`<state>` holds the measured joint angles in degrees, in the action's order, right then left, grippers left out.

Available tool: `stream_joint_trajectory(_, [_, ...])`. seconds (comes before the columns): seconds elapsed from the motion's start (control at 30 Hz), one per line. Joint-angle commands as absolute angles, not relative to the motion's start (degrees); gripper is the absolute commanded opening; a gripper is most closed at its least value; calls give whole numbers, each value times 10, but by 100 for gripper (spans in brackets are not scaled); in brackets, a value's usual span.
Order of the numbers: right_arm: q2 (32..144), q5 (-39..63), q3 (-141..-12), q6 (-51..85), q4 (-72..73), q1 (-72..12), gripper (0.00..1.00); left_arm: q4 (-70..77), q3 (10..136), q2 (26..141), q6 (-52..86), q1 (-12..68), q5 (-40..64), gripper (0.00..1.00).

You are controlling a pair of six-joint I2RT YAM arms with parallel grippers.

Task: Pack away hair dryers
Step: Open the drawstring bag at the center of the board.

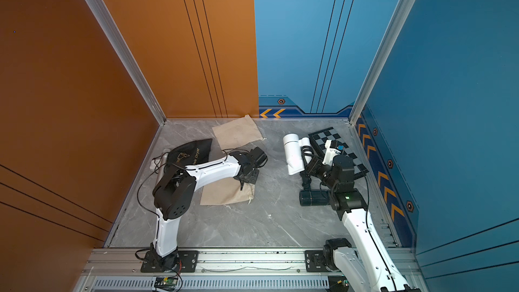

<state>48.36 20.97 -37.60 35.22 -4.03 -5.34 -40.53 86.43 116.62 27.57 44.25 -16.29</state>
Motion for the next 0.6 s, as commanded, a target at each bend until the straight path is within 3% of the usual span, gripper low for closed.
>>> stream_joint_trajectory(0.0, [477,230,-399,331,-35,-57,22,-418,882,1148,254,438,-157,0])
stream_joint_trajectory(0.33, [497,299,-395,306,-75,-108,22,-387,803,986,145,401,-104,0])
stream_joint_trajectory(0.57, [516,334,-384,292,-99,-193,22,-358,801,983,96,390,-76,0])
